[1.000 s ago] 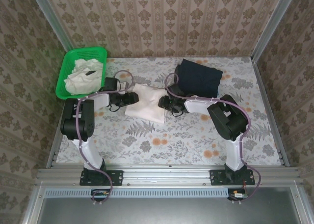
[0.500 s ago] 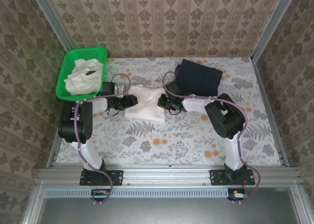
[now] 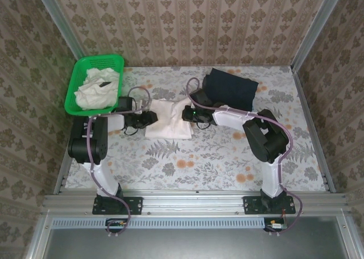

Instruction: Fold and stack the t-shirts

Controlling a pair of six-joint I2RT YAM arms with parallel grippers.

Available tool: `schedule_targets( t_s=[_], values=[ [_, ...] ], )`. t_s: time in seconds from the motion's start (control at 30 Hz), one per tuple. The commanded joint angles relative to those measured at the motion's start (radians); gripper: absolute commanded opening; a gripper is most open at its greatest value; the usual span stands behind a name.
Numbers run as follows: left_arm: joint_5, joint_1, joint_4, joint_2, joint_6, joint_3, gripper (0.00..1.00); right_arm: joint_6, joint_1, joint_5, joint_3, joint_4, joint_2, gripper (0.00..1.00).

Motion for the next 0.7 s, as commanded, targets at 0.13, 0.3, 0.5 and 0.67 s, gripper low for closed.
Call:
schedule_targets(
  t_s=[0.13, 0.3, 0.5, 0.67],
  values=[
    [0.089, -0.041, 0.051, -0.070, -0.066, 0.030, 0.03, -0.067, -0.039, 0.012, 0.041, -0.081, -0.117, 0.00],
    [0.082, -0.150, 0.039, -0.139, -0.051, 0.195, 0.02, -0.115, -0.102, 0.035, 0.053, -0.133, -0.232, 0.00],
    [0.028, -0.292, 0.004, -0.010, 0.063, 0.553, 0.03, -0.198, -0.274, 0.015, 0.130, -0.191, -0.317, 0.00],
    [0.057, -0.357, -0.074, 0.297, 0.073, 1.022, 0.04, -0.218, -0.449, -0.030, 0.220, -0.248, -0.266, 0.00]
  ],
)
